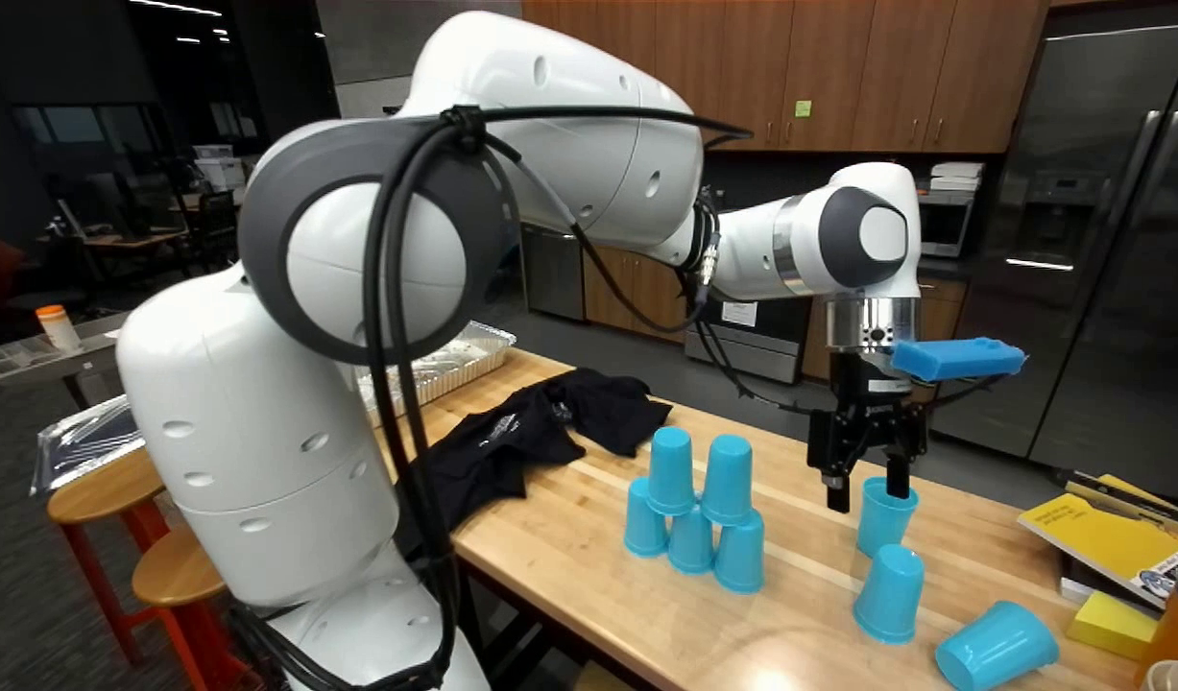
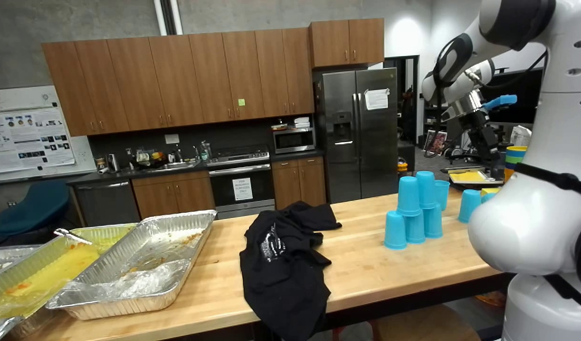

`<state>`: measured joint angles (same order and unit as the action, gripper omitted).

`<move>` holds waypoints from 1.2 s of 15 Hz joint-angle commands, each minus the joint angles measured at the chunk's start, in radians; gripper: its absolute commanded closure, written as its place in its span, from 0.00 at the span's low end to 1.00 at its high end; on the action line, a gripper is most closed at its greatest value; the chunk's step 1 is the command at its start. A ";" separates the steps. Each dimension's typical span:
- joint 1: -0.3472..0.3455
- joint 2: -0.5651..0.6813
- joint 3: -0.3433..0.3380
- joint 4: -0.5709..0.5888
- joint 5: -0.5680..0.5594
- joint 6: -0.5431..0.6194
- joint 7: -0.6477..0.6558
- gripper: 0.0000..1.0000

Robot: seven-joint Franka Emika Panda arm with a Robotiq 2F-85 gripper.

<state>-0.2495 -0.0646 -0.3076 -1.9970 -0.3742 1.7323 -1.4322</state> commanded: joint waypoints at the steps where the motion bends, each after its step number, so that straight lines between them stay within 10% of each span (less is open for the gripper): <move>1: -0.023 0.025 -0.010 0.047 0.080 0.015 0.021 0.00; 18: -0.092 0.132 -0.027 0.055 0.147 0.244 -0.222 0.00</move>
<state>-0.3255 0.0400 -0.3301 -1.9637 -0.2510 1.9389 -1.5860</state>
